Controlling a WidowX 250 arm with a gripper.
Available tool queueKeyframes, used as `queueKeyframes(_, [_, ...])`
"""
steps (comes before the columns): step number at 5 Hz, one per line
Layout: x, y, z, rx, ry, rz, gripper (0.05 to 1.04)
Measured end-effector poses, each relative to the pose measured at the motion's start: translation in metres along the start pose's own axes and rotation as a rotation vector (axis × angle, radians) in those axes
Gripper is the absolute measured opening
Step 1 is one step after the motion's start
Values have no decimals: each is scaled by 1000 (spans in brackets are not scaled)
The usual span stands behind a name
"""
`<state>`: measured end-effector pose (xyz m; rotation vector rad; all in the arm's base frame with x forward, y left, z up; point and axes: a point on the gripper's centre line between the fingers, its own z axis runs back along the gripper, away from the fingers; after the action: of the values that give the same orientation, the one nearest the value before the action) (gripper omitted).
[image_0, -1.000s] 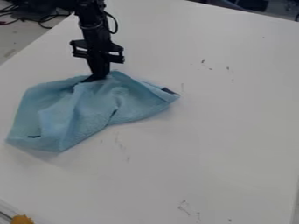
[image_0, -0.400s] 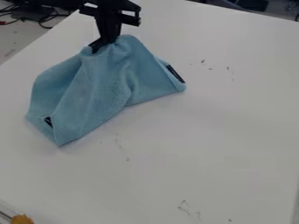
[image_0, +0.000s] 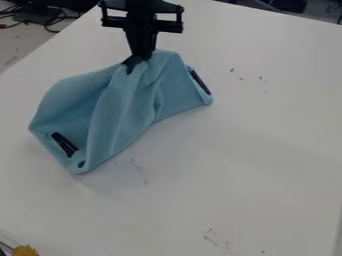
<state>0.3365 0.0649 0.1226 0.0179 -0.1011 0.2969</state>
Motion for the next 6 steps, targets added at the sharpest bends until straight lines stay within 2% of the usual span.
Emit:
queueKeyframes(1, [-19, -23, 2, -8, -20, 6, 68])
queueKeyframes(3, [-51, -58, -10, -70, -18, 31, 91])
queueKeyframes(4, [-63, -62, -14, -120, -27, 52, 256])
queueKeyframes(6, [-66, -66, -10, -136, -63, 24, 835])
